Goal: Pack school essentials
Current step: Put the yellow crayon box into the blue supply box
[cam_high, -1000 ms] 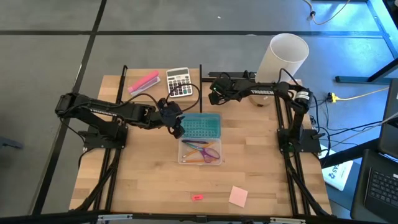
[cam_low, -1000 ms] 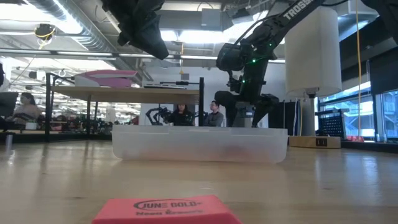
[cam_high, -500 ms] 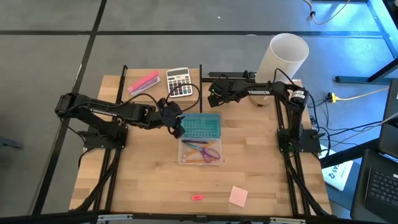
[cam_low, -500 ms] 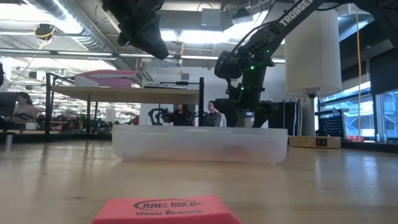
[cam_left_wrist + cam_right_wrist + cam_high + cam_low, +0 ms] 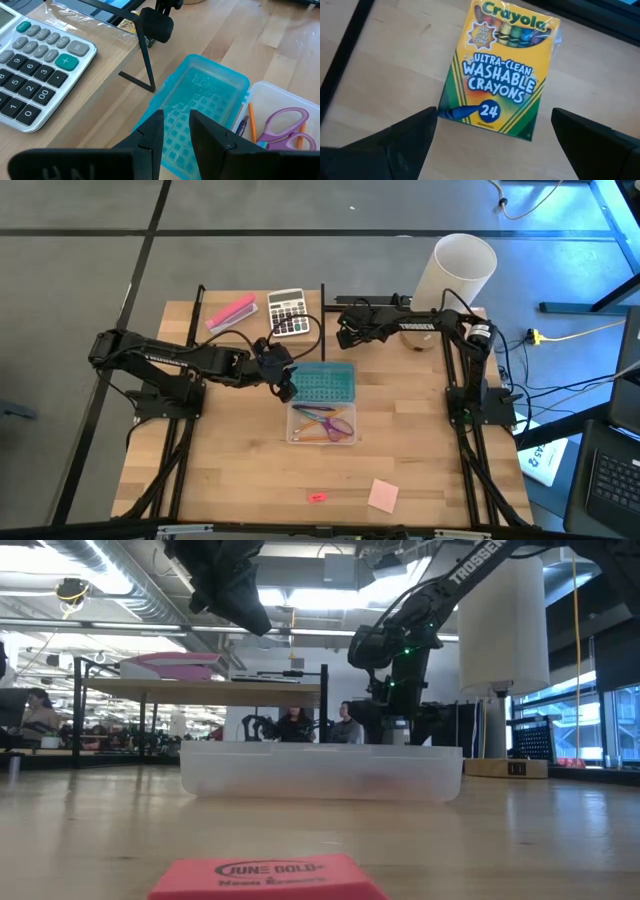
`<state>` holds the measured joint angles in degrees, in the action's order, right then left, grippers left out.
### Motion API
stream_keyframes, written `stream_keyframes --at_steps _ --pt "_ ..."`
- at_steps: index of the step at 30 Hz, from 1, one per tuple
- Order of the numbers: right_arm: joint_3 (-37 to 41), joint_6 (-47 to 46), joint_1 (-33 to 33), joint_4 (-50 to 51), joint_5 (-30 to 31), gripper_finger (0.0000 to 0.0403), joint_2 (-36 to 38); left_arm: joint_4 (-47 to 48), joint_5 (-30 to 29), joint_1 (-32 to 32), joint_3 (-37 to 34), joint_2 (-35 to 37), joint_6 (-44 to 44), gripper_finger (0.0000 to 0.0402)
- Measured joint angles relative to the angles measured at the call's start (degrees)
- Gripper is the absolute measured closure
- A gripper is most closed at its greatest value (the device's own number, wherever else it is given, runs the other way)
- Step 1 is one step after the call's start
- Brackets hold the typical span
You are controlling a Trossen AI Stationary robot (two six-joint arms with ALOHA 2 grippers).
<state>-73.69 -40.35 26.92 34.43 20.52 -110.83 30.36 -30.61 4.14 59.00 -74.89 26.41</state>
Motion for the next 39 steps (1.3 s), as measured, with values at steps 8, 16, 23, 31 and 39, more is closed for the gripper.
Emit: stream_keyframes --at_steps 8,16,23,31,39 --pt "0.0 -0.96 0.49 -2.09 -1.52 0.0011 -0.71 0.01 0.0 0.0 0.0 0.0 0.0 0.0316" --pt "0.0 0.16 1.85 -2.98 -1.6 0.0011 -0.84 0.01 0.0 0.0 0.0 0.0 0.0 0.0316" --pt "0.0 0.37 2.45 -2.95 -4.21 0.0011 -2.0 0.01 0.0 0.0 0.0 0.0 -0.01 0.0316" --pt "0.0 0.96 2.45 -3.8 -4.22 0.001 -2.05 0.01 0.0 0.0 0.0 0.0 0.0 0.0316" --pt "0.0 2.13 2.45 -3.78 -5.58 0.001 -2.27 0.01 0.0 0.0 0.0 0.0 0.0 0.0316"
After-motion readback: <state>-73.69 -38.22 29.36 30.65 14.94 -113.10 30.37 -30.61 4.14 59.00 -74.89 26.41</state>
